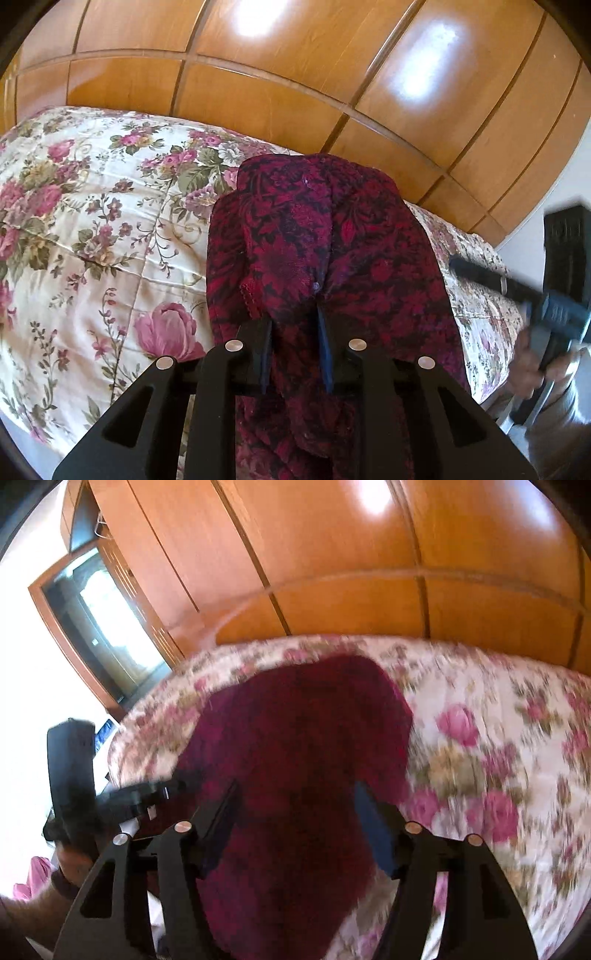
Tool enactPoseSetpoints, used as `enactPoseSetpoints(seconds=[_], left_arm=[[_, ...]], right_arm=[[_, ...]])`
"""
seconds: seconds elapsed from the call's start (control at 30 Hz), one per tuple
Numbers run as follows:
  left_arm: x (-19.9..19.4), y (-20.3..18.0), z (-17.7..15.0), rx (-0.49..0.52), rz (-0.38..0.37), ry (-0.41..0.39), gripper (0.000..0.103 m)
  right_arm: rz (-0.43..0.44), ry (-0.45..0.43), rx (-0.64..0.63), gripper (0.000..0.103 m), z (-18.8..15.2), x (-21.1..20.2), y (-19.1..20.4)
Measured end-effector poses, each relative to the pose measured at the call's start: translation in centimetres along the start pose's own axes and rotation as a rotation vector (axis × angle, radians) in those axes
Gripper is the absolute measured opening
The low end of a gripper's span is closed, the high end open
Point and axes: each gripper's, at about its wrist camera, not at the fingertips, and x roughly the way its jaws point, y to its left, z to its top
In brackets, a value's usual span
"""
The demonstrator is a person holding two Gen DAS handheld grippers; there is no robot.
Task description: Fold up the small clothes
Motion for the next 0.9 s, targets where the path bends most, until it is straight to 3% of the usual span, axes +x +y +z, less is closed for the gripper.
enactPoseSetpoints(seconds=[0.1, 0.2, 0.27, 0.4, 0.67, 0.73, 0.8, 0.9], left_arm=[[-0.2, -0.3, -0.2, 0.012, 0.014, -0.01, 0.02], [-0.2, -0.6, -0.3, 0.023, 0.038, -0.023, 0.02], [-0.2, -1.0, -0.4, 0.029, 0.063, -0.029, 0.02], [0.1, -1.1, -0.3, 0.031, 0.113, -0.04, 0.02], [-0.3, -2.1, -0.7, 0.054, 0.183, -0.074, 0.02], [-0.6, -2.3, -0.8, 0.054, 0.19, -0.08, 0.02], [-0.8, -2.4, -0.9, 0.053, 0.209, -0.088, 0.027], [-1.1, -2.9, -1.2, 0.077, 0.242, -0.098, 0.028]], right_arm=[[-0.047, 0.043, -0.034, 0.06, 2.6, 2.6, 0.9], [-0.147, 0.105, -0.056, 0.061, 4.1, 5.8, 1.0], [-0.179, 0.165, -0.061, 0.062, 4.5, 8.0, 1.0], [-0.25, 0.202, -0.121, 0.068, 3.6, 11.4, 1.3], [-0.234, 0.14, -0.11, 0.071, 2.9, 10.7, 1.0], [-0.224, 0.115, -0.101, 0.077, 2.9, 9.9, 1.0], [-0.218, 0.089, -0.088, 0.089, 2.9, 9.0, 1.1], [-0.21, 0.056, -0.069, 0.095, 2.7, 7.5, 1.2]])
